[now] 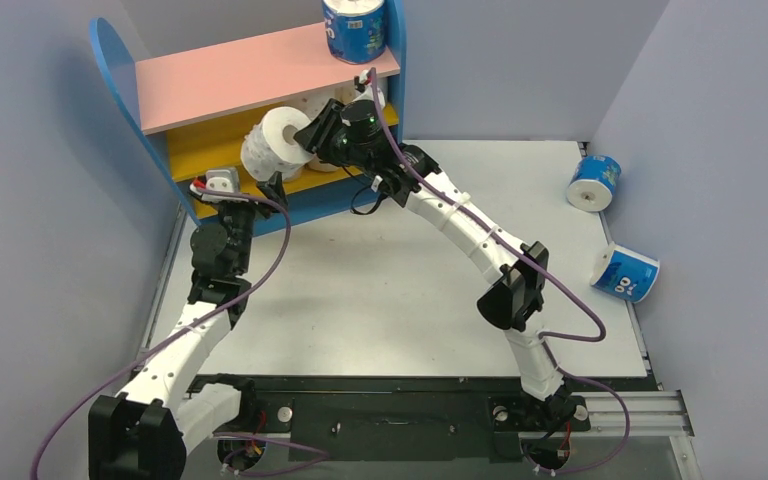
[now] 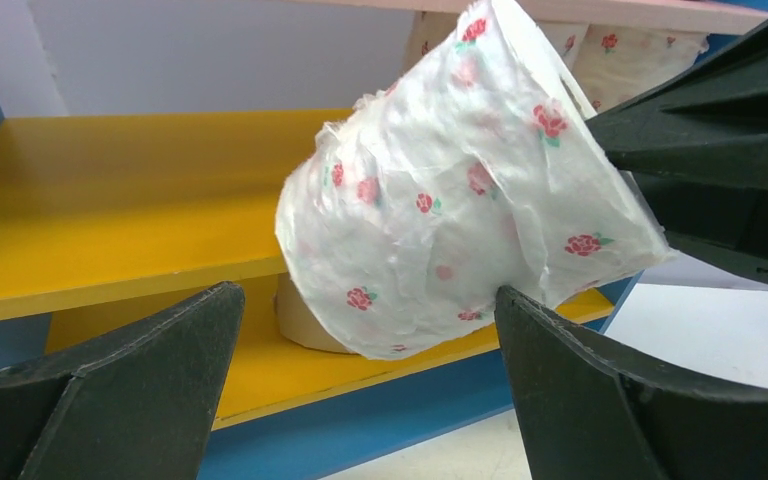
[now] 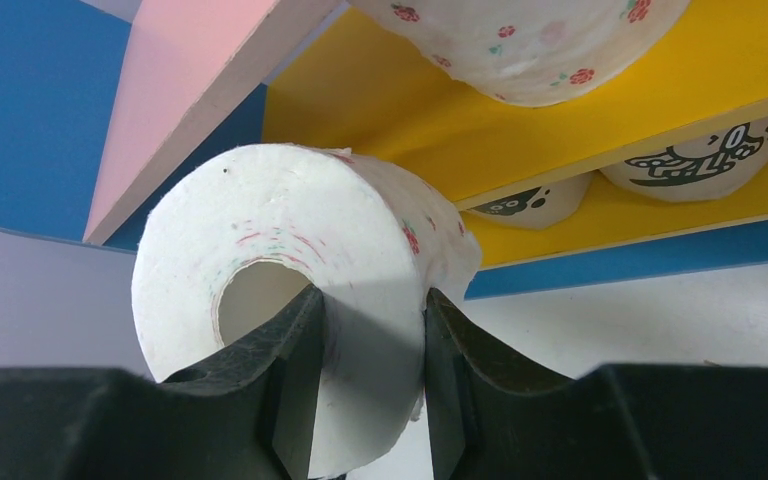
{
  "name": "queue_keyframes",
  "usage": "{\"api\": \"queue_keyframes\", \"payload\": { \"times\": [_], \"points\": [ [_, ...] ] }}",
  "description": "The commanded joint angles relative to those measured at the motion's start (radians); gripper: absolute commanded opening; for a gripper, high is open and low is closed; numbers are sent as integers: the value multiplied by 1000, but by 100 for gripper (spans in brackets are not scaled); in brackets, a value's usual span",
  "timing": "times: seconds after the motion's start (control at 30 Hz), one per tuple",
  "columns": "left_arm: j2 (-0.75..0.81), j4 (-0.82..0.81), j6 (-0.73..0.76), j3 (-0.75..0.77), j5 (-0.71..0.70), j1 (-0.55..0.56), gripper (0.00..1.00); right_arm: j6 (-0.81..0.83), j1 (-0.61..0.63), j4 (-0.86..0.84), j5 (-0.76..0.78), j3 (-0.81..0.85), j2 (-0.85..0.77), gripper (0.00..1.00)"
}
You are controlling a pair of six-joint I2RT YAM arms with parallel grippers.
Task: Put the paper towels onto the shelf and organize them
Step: Pick up the paper towel from the center of the board.
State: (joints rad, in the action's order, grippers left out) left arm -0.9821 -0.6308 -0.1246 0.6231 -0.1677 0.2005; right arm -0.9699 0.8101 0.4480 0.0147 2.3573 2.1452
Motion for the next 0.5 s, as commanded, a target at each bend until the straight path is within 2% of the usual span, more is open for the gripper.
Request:
{"api": "queue_keyframes", "payload": {
  "times": [0.0,0.47],
  "points": [
    [-51,-105,32,39,33,-8,96,-38,3,-123,20,60,6,1],
    [-184,-199,-3,65,-7,-8,96,-58,2,-136,28,96,61,4]
  ]
}}
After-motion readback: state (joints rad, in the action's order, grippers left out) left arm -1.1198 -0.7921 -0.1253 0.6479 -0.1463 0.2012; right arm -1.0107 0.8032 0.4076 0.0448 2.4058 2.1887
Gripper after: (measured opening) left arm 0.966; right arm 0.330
